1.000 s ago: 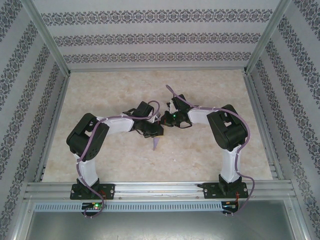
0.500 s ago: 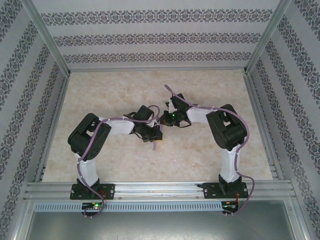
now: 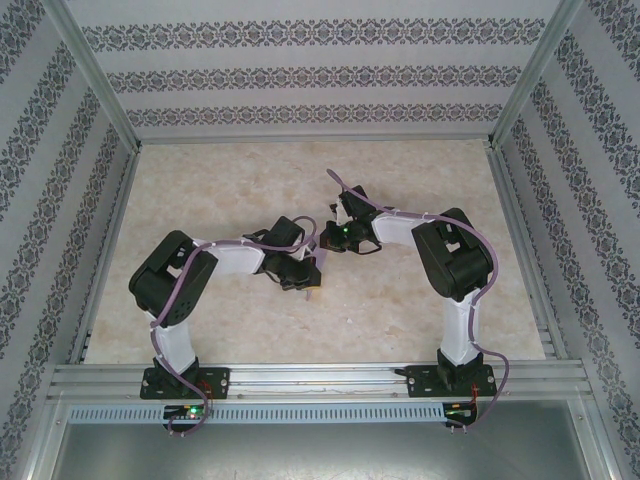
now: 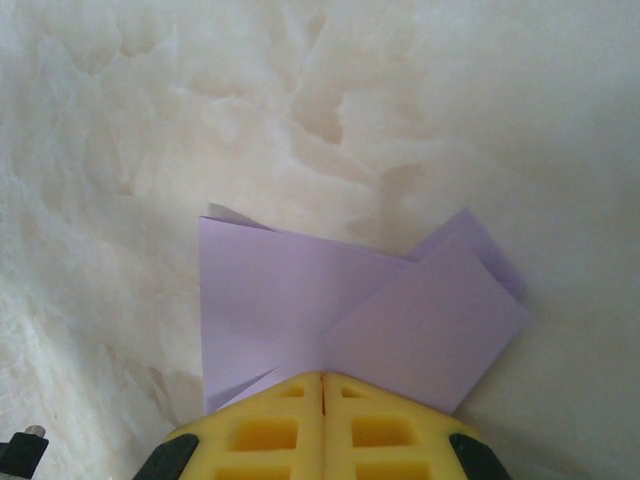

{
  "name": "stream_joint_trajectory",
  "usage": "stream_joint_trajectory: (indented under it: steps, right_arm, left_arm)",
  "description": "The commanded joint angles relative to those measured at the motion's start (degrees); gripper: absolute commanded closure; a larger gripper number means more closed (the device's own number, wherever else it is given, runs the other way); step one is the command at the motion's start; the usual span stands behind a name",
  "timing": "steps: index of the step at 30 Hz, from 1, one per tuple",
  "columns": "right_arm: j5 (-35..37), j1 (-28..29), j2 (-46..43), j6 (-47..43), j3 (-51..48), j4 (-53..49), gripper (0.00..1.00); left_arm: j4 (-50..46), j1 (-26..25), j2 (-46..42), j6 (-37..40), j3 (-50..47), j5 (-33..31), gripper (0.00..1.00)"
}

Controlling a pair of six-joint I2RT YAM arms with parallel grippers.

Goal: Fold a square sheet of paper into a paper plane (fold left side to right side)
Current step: Fold the wing for the fifth time at the center of the table.

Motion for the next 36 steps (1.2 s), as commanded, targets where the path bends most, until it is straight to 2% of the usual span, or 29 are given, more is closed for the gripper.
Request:
stream_joint_trajectory:
  steps: [1,15,36]
  right_arm:
    - [7.7,0.8,4.9,-1.5,-1.7,-7.6,1.0]
    - [8.1,1.3,5.3,-1.6,-1.2,-8.4,1.0]
    - [8.6,1.7,6.0,-2.1,-0.4,-9.7,1.0]
  left_arm:
    - [-2.2,-0.9,-2.0,0.3,-1.3,-0.5,0.94]
    - [-3.7,-1.1,-6.1,-0.3,0.3,0.1,0.94]
    - [-0.9,-2.3,-2.8,-1.2,-1.9,-0.1,0.94]
